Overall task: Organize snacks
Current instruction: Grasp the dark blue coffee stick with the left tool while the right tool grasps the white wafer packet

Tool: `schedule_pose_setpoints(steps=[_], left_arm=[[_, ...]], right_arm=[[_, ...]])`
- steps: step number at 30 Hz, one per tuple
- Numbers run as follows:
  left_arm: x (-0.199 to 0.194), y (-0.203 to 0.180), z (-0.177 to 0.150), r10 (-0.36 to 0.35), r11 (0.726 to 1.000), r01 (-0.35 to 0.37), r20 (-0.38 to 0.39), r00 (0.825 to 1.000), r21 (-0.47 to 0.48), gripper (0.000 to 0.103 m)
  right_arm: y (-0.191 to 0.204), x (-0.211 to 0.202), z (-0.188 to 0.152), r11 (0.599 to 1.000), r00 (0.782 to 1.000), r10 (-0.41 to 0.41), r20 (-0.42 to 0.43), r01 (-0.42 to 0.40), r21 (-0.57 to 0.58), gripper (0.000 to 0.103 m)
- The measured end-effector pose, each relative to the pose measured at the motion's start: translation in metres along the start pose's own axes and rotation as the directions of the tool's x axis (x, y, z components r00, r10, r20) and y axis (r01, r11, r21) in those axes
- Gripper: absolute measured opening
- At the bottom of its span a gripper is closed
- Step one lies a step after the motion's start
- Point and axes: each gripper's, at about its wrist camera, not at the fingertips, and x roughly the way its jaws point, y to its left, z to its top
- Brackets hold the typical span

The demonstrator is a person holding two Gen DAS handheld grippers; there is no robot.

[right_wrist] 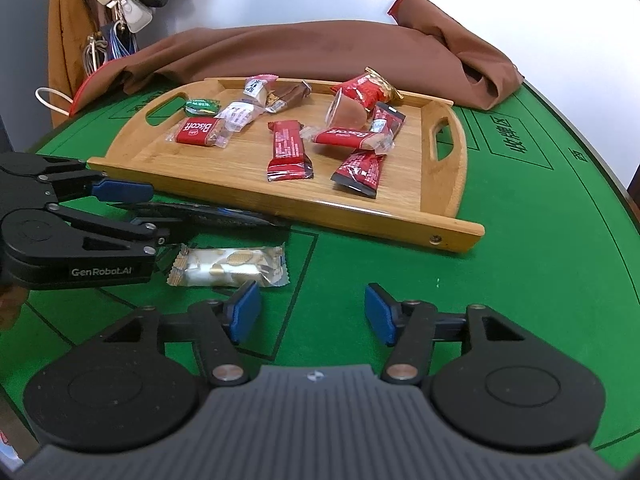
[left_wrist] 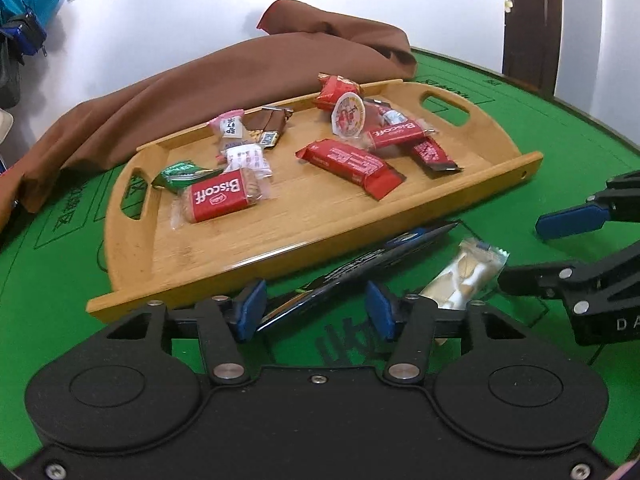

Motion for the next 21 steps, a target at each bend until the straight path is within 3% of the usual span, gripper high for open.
schedule_pose_setpoints(steps=[2, 8, 12, 21], left_arm=[[-0.001, -0.002, 0.0, -0.001, 1.0, 0.001, -0.004, 1.0, -0.004, 0.042], [-0.015, -0.004, -0.005, -0.019, 1.0, 0.019, 0.001, 1.0, -0.015, 0.026], [-0.029, 0.0, -0.008, -0.06, 0.996, 0.06, 0.003, 0.998, -0.059, 0.02], [-0.062, 0.015, -0.019, -0.067, 0.989, 0.069, 0.025, 0.997, -0.132, 0.012]], right_arm=[[-0.002, -0.001, 0.0, 1.0, 1.0, 0.0, -0.001, 0.0, 0.001, 0.072], [0.003, -0.004, -0.002, 0.998, 0.999, 0.048, 0.009, -0.047, -0.036, 0.081], [0.017, -0.004, -0.002, 0.991, 0.995, 0.095, 0.027, -0.092, -0.092, 0.09], [0.048, 0.015, 0.007, 0.978, 0.993, 0.112, 0.031, -0.105, -0.178, 0.095]])
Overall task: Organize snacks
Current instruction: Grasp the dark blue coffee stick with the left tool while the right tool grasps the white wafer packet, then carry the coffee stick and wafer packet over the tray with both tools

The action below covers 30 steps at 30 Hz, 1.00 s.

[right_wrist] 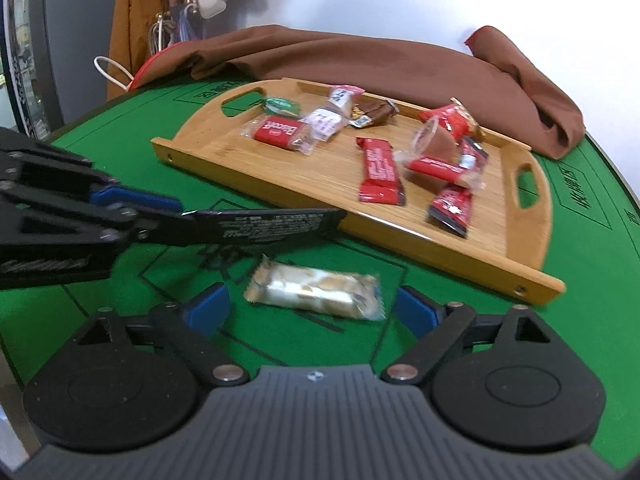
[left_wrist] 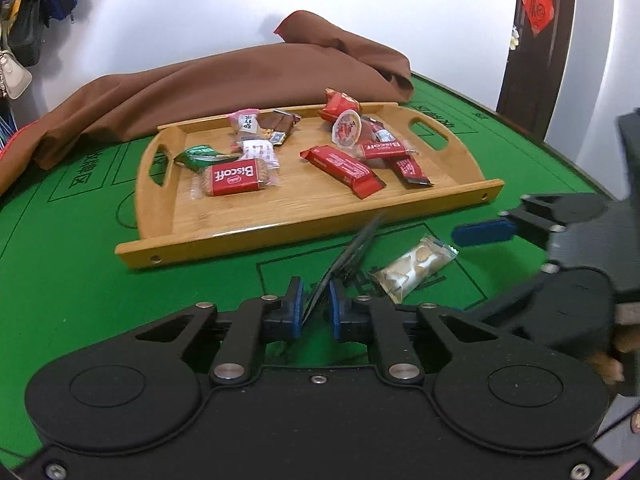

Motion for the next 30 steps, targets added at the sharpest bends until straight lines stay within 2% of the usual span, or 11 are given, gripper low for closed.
schedule_pose_setpoints(steps=[4, 5, 8, 9, 11, 13, 18, 20, 24, 30], left_arm=[[-0.006, -0.002, -0.005, 0.01, 1.0, -0.01, -0.01, 1.0, 0.015, 0.012], [-0.006, -0.003, -0.006, 0.012, 1.0, -0.012, -0.009, 1.0, 0.019, 0.014], [-0.003, -0.005, -0.006, 0.015, 1.0, -0.015, -0.012, 1.0, 0.02, 0.015], [-0.001, -0.005, -0.005, 0.015, 1.0, -0.015, -0.012, 1.0, 0.019, 0.018], [0.004, -0.008, -0.005, 0.016, 1.0, -0.016, -0.015, 1.0, 0.026, 0.03], [0.01, -0.011, -0.005, 0.009, 0.999, -0.009, -0.019, 1.0, 0.032, 0.035], [0.027, -0.018, -0.003, -0.026, 0.999, 0.027, -0.038, 0.999, 0.029, 0.035], [0.034, -0.019, -0.002, -0.058, 0.998, 0.058, -0.048, 0.997, 0.006, 0.04], [0.038, -0.019, -0.001, -0.124, 0.991, 0.121, -0.054, 0.991, -0.05, 0.041], [0.04, -0.021, 0.0, -0.122, 0.991, 0.119, -0.054, 0.991, -0.055, 0.041]], right_arm=[[0.002, 0.013, 0.003, 1.0, 1.0, -0.019, -0.024, 0.019, 0.019, 0.092], [-0.001, 0.012, 0.003, 0.999, 1.0, -0.004, -0.02, 0.005, 0.053, 0.079], [-0.007, 0.007, 0.006, 0.994, 0.999, -0.041, -0.019, 0.043, 0.096, 0.06], [-0.011, 0.005, 0.007, 0.992, 0.999, -0.036, -0.022, 0.038, 0.12, 0.059], [-0.02, 0.003, 0.005, 0.985, 1.0, -0.01, -0.027, 0.014, 0.171, 0.058], [-0.026, -0.002, 0.002, 0.98, 1.0, -0.01, -0.026, 0.015, 0.196, 0.058], [-0.038, -0.011, -0.005, 0.974, 0.999, -0.044, -0.024, 0.048, 0.221, 0.058], [-0.044, -0.015, -0.007, 0.97, 0.998, -0.053, -0.021, 0.057, 0.235, 0.058], [-0.054, -0.02, -0.009, 0.963, 0.996, -0.085, -0.017, 0.086, 0.255, 0.058], [-0.061, -0.023, -0.013, 0.957, 0.995, -0.098, -0.021, 0.1, 0.273, 0.058]])
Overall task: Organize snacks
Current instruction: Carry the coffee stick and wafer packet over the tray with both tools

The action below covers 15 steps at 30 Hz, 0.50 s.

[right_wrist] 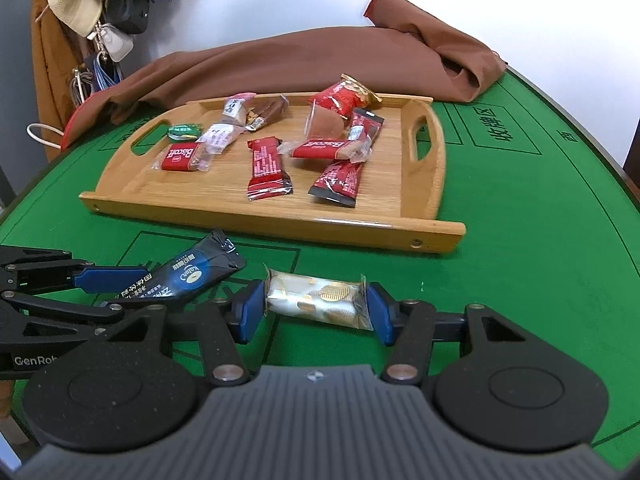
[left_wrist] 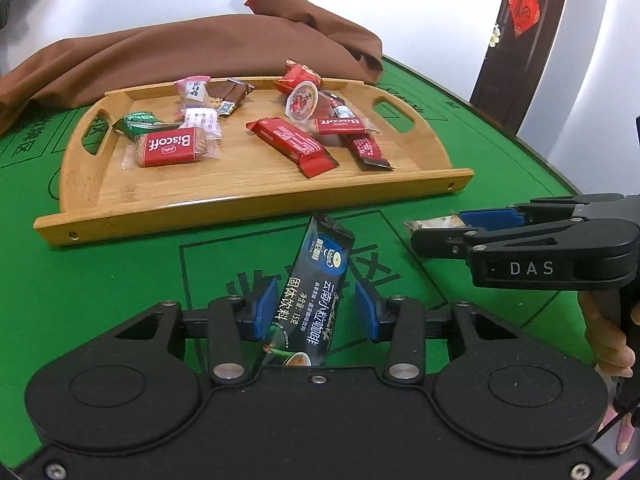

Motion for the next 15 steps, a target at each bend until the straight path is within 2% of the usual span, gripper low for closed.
schedule_pose_setpoints(steps=[6, 8, 15], left_arm=[[0.0024, -0.0077, -0.001, 0.033, 0.999, -0.034, 0.01, 0.999, 0.027, 0.04], [0.0021, -0.01, -0.0021, 0.061, 0.998, -0.062, 0.018, 0.998, 0.027, 0.03], [-0.0026, -0.009, 0.0003, 0.068, 0.998, -0.068, 0.018, 0.998, 0.001, 0.026]], right_arm=[[0.0025, 0.0009, -0.0027, 1.0, 1.0, 0.001, -0.007, -0.001, 0.0, 0.058], [0.003, 0.0013, -0.0028, 1.0, 1.0, 0.002, -0.009, -0.002, -0.001, 0.058], [0.0036, -0.0017, 0.0003, 1.0, 1.0, 0.003, 0.0, -0.003, -0.002, 0.058]])
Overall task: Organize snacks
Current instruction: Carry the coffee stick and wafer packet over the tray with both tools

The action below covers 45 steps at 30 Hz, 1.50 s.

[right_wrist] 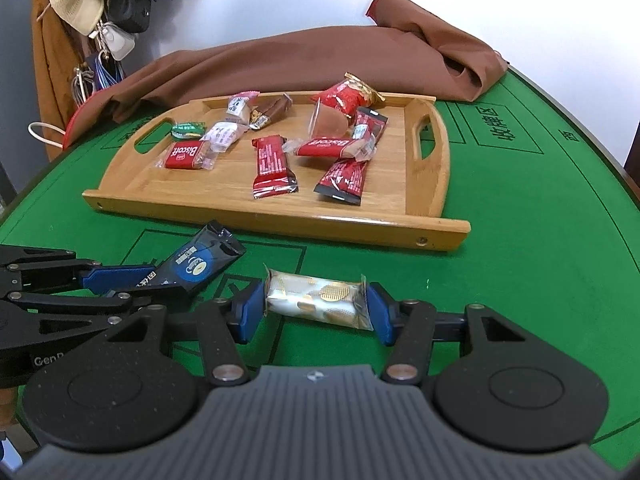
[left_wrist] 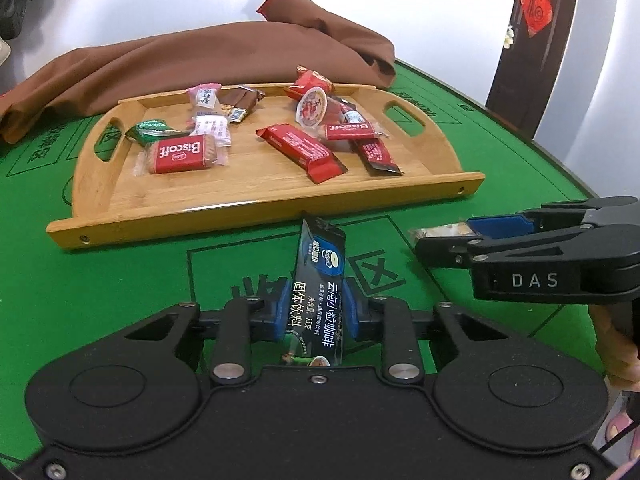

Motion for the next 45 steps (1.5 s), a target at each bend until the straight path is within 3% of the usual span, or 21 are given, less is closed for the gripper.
schedule_pose_setpoints(steps=[8, 9, 10, 16, 22, 24, 25, 26, 30, 33, 35, 38, 45], left_arm=[[-0.014, 0.004, 0.007, -0.006, 1.0, 0.006, 0.022, 1.0, -0.023, 0.025], [-0.017, 0.004, 0.008, -0.004, 1.0, 0.004, 0.03, 1.0, -0.022, 0.022], [-0.02, 0.003, 0.009, 0.003, 1.0, -0.003, 0.042, 0.999, -0.015, 0.01], [-0.03, 0.007, 0.016, 0.018, 1.0, -0.017, 0.068, 0.998, -0.016, 0.006], [-0.022, 0.005, 0.003, 0.029, 1.0, -0.029, 0.052, 0.998, -0.001, 0.013], [-0.021, 0.0, -0.002, 0.061, 0.997, -0.064, 0.075, 0.995, 0.034, 0.025], [-0.019, -0.003, -0.004, 0.078, 0.995, -0.082, 0.076, 0.994, 0.052, 0.038], [-0.017, -0.004, -0.005, 0.081, 0.995, -0.085, 0.076, 0.994, 0.057, 0.041], [-0.002, 0.001, -0.007, 0.063, 0.998, -0.064, 0.029, 0.998, 0.02, 0.041], [0.004, 0.001, -0.01, 0.122, 0.992, -0.124, 0.04, 0.992, 0.039, 0.041], [0.004, 0.0, -0.011, 0.116, 0.992, -0.118, 0.044, 0.992, 0.041, 0.029], [0.001, -0.004, -0.009, 0.119, 0.991, -0.122, 0.04, 0.992, 0.063, 0.028], [-0.017, 0.0, 0.0, 0.032, 0.999, -0.033, 0.045, 0.998, 0.011, 0.028]], right_arm=[[0.001, -0.005, 0.008, 1.0, 1.0, 0.012, 0.012, -0.012, 0.006, 0.058], [0.001, -0.005, 0.009, 1.0, 1.0, 0.016, 0.013, -0.016, 0.007, 0.058], [0.001, -0.006, 0.01, 1.0, 1.0, 0.019, 0.016, -0.019, 0.008, 0.058], [0.004, -0.009, 0.015, 1.0, 0.999, 0.024, 0.031, -0.024, 0.009, 0.058], [0.005, -0.008, 0.012, 1.0, 0.999, 0.024, 0.023, -0.025, 0.013, 0.058], [0.005, -0.006, 0.011, 1.0, 1.0, 0.022, 0.015, -0.022, 0.015, 0.058], [0.005, -0.005, 0.01, 1.0, 1.0, 0.021, 0.012, -0.021, 0.016, 0.058], [0.004, -0.005, 0.009, 1.0, 1.0, 0.021, 0.009, -0.021, 0.017, 0.058], [0.003, -0.003, 0.007, 0.999, 1.0, 0.022, 0.0, -0.022, 0.027, 0.058], [0.002, -0.003, 0.006, 0.999, 1.0, 0.02, -0.004, -0.02, 0.029, 0.058], [0.002, -0.003, 0.006, 0.999, 1.0, 0.021, -0.008, -0.021, 0.026, 0.058], [0.002, -0.002, 0.005, 0.999, 1.0, 0.023, -0.01, -0.023, 0.025, 0.058], [0.003, -0.006, 0.009, 0.999, 0.999, 0.04, 0.003, -0.04, 0.029, 0.058]])
